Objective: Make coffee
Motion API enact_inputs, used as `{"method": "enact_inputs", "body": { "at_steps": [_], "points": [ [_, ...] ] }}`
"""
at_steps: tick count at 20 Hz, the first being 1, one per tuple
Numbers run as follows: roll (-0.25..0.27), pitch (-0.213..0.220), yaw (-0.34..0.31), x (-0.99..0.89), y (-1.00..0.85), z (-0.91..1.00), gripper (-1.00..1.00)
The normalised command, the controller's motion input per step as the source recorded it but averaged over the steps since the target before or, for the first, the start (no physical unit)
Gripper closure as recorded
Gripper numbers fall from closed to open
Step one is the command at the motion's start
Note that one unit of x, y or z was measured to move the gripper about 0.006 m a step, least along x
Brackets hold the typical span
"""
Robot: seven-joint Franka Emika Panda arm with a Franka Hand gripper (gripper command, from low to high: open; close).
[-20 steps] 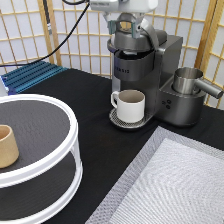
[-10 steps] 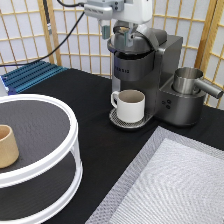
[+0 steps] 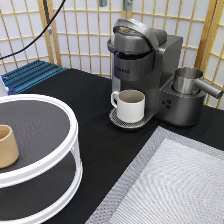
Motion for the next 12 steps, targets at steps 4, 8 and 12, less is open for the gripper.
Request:
{"method": "enact_inputs", "body": {
  "at_steps": [4,8,12],
  "points": [
    [-0.089,0.002,-0.059,0.49,0.29,-0.05,-1.00],
    [-0.031,0.010,-0.093,0.56,-0.01,-0.11,-1.00],
    [-0.008,0.008,-0.109,0.53,-0.11,-0.18,-1.00]
  ]
}}
